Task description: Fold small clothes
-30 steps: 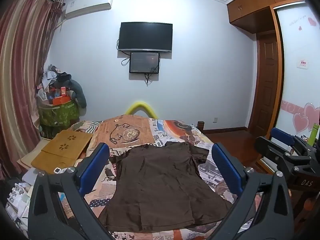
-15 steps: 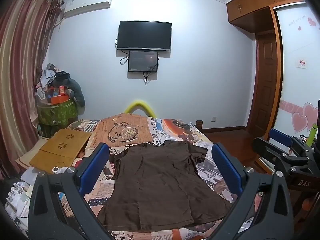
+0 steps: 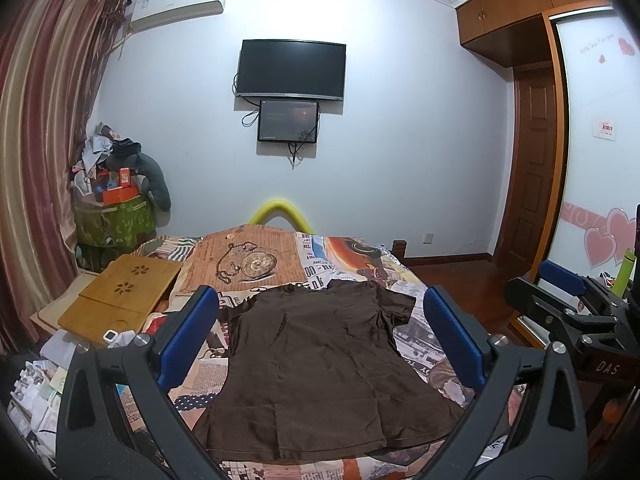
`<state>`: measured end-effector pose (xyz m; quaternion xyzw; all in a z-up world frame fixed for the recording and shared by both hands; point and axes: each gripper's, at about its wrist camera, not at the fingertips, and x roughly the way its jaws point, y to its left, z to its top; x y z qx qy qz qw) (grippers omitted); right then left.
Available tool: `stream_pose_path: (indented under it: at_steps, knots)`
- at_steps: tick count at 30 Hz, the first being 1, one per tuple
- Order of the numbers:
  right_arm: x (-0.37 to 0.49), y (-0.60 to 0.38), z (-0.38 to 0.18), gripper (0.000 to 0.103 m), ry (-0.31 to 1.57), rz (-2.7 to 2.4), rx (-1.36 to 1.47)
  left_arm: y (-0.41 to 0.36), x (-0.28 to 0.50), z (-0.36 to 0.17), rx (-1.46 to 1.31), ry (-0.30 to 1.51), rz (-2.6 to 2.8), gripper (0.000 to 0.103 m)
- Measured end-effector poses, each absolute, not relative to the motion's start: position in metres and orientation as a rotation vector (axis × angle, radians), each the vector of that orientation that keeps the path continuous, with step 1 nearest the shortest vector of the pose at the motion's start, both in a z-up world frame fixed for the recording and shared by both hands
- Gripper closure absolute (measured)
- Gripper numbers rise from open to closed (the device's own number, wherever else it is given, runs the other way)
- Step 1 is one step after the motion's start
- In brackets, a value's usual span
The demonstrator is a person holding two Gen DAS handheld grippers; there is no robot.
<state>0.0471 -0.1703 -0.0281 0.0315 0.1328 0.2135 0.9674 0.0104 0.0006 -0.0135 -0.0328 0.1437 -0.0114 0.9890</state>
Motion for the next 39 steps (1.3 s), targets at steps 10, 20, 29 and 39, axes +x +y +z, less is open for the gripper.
stream_pose_path:
  at_steps: [10, 20, 29, 39]
  knots:
    - [0.047, -0.173, -0.030, 0.000, 0.270, 0.428, 0.068, 0.002, 0.010, -0.011, -0.052, 0.284, -0.022, 0.000]
    - [0.048, -0.174, -0.029, 0.000, 0.275, 0.421, 0.072, -0.006, 0.010, -0.011, -0.045, 0.286, -0.025, 0.000]
    - [0.048, -0.174, -0.029, 0.000, 0.276, 0.421, 0.075, -0.008, 0.010, -0.010, -0.045, 0.287, -0.025, 0.000]
    - [0.049, -0.175, -0.029, 0.000, 0.277, 0.422, 0.073, -0.008, 0.010, -0.010, -0.051, 0.287, -0.023, 0.000]
